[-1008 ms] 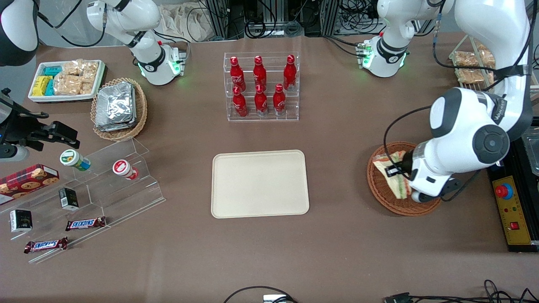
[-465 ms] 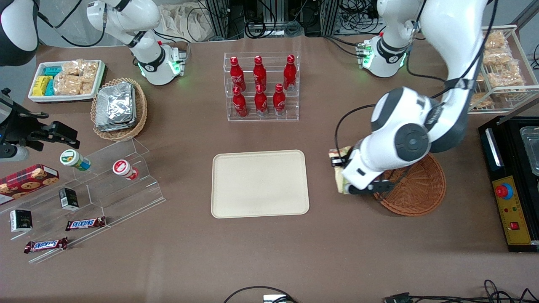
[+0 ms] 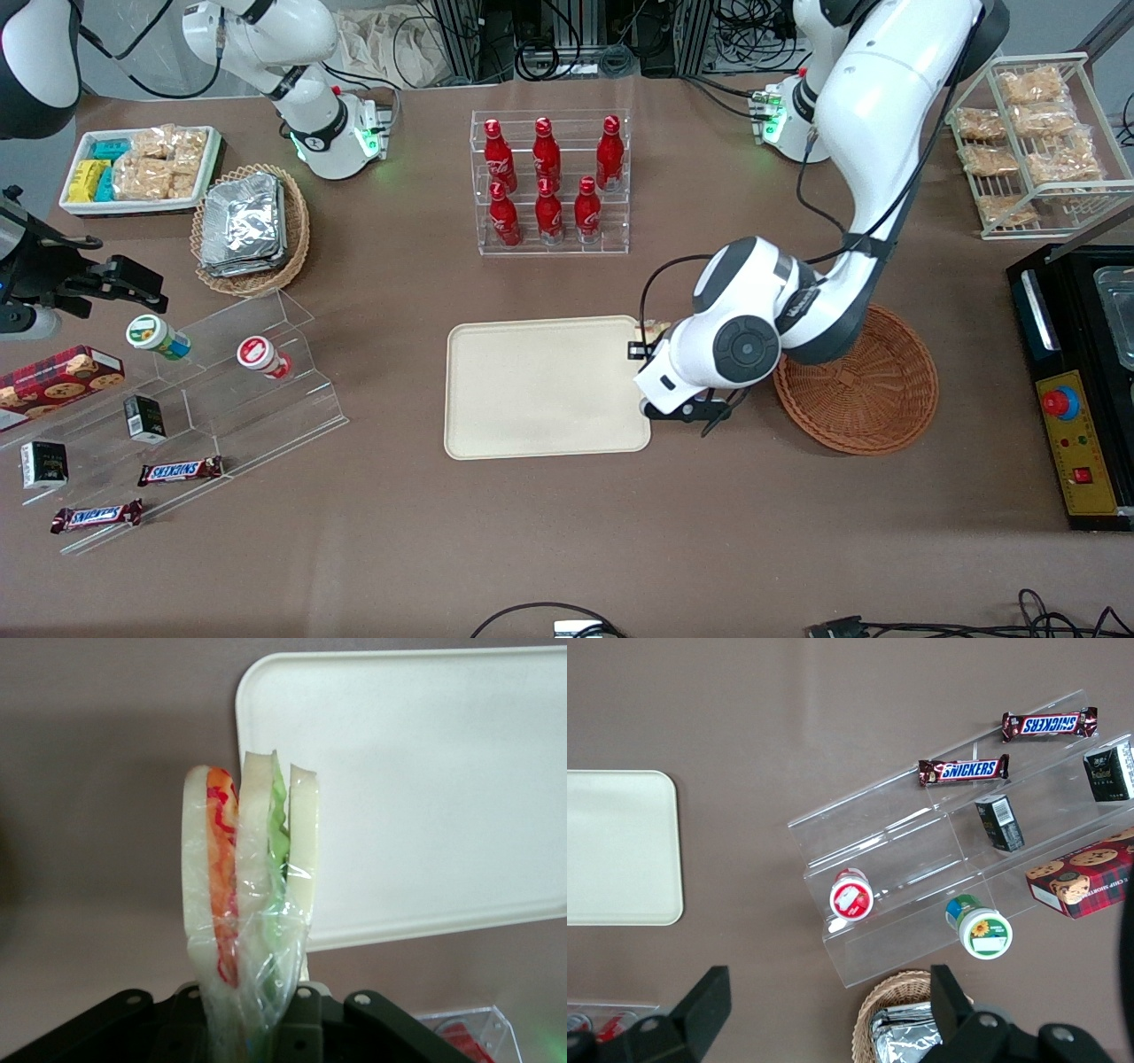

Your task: Place sandwich from basket to tray

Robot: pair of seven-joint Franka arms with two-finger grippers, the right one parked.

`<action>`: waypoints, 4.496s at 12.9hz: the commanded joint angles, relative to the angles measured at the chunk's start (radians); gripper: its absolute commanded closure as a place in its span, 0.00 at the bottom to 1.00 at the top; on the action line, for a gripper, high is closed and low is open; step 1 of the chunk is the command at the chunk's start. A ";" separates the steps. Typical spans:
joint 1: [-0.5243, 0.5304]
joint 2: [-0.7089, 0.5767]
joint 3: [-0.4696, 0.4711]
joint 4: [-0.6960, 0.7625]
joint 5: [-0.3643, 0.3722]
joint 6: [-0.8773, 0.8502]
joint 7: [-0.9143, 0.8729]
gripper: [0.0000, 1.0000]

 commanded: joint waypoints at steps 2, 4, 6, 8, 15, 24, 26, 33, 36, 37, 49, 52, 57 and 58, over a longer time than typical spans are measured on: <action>-0.037 0.087 0.006 0.045 0.000 0.077 0.007 1.00; -0.048 0.121 0.006 0.043 0.001 0.135 0.007 1.00; -0.069 0.149 0.009 0.043 0.006 0.177 0.005 1.00; -0.071 0.170 0.009 0.042 0.009 0.206 0.005 1.00; -0.071 0.179 0.011 0.037 0.049 0.217 0.001 0.00; -0.021 -0.019 0.014 0.045 0.043 0.078 -0.030 0.00; 0.045 -0.128 0.014 0.042 0.049 -0.046 -0.026 0.00; 0.275 -0.441 0.015 0.042 0.106 -0.495 0.144 0.00; 0.366 -0.475 0.014 0.021 0.110 -0.541 0.281 0.00; 0.388 -0.479 0.014 0.013 0.110 -0.541 0.353 0.00; 0.396 -0.758 0.073 -0.424 0.109 -0.299 0.402 0.00; 0.259 -0.758 0.219 -0.417 0.104 -0.293 0.402 0.00; 0.253 -0.739 0.221 -0.404 0.107 -0.286 0.399 0.00; 0.253 -0.739 0.221 -0.404 0.106 -0.286 0.398 0.00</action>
